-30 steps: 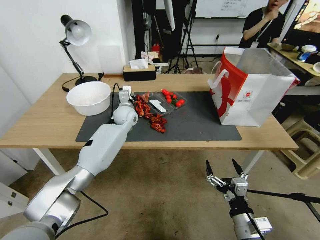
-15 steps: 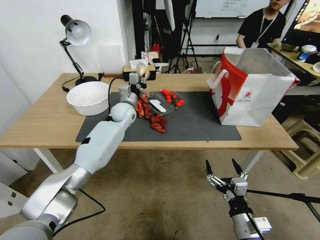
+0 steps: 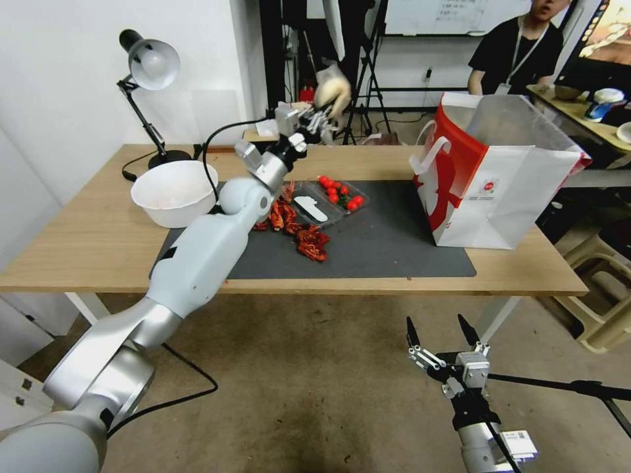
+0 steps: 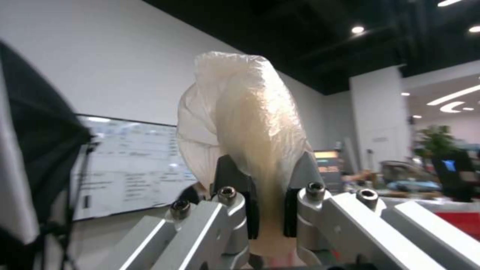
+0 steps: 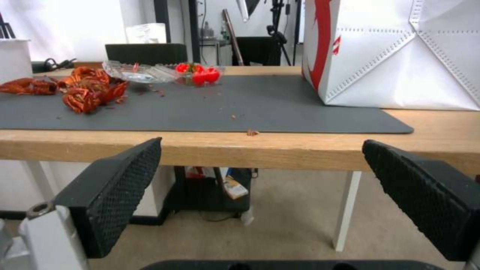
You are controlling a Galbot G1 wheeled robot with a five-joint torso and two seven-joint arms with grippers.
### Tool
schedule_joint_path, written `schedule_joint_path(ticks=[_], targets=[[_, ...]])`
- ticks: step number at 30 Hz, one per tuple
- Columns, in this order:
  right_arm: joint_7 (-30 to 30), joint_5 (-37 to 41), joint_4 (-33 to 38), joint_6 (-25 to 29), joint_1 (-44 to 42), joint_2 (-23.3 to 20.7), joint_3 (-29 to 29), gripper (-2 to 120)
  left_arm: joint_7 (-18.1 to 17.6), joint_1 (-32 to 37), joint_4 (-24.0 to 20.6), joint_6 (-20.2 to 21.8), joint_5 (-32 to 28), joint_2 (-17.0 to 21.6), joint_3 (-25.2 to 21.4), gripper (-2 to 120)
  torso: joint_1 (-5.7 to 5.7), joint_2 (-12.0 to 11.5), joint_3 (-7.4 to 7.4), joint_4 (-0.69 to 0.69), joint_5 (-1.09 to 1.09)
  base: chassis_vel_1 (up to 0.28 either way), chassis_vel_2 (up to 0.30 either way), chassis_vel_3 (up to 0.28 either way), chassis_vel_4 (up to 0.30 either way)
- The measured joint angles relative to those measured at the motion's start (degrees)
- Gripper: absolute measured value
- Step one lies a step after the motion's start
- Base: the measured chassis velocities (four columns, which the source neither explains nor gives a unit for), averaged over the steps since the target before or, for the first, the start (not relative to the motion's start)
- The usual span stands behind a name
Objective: Pick up the trash from the table and place it into the takeout bag.
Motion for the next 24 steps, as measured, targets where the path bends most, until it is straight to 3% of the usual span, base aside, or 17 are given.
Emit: schedule_joint_path(ticks=[3, 4, 6, 8, 10, 17, 24], targets=[[0.0, -0.06, 0.0, 0.1, -0.2, 0.01, 0.06, 100, 9.36, -2.09, 0.34, -2.01, -3.93, -0.14, 0.7, 6, 0.0, 0.0, 0.0, 0.0, -0.01, 0.0, 0.0, 0.0, 0.0], [0.0, -0.06, 0.0, 0.1, -0.2, 0.01, 0.06, 100, 9.36, -2.09, 0.34, -2.01, -3.93, -0.14, 0.7, 6, 0.0, 0.0, 0.0, 0.0, -0.01, 0.0, 0.0, 0.0, 0.0], [0.0, -0.09, 0.11, 0.12, -0.29, 0.04, 0.16, 100, 15.49, -4.03, 0.34, -2.19, -6.21, -0.57, 1.62, 6, 0.0, 0.0, -0.01, 0.0, 0.01, 0.0, 0.0, 0.0, 0.0], [0.0, -0.09, 0.17, 0.12, -0.3, 0.06, 0.17, 100, 16.71, -4.49, 0.3, -2.02, -6.7, -0.74, 1.95, 6, 0.0, 0.0, 0.0, 0.0, 0.0, 0.0, 0.0, 0.0, 0.0], [0.0, -0.09, 0.2, 0.21, -0.37, 0.08, 0.35, 100, 20.35, -6.03, 0.4, -0.69, -7.33, -1.5, 3.03, 6, 0.0, 0.0, -0.01, 0.0, 0.0, 0.0, 0.0, 0.0, 0.0], [0.0, -0.09, 0.22, 0.52, -0.69, 0.13, 0.5, 100, 21.9, -8.64, 2.22, 0.02, -6.47, -3.93, 5.77, 6, 0.0, 0.0, 0.0, 0.0, 0.0, 0.0, 0.0, 0.0, 0.0], [-0.04, -0.24, 0.29, 0.78, -0.75, 0.52, 0.51, 100, 21.61, -13.12, 6.77, 0.21, -5.23, -9.97, 10.12, 6, 0.0, 0.0, 0.0, 0.0, 0.0, 0.0, 0.0, 0.0, 0.0]])
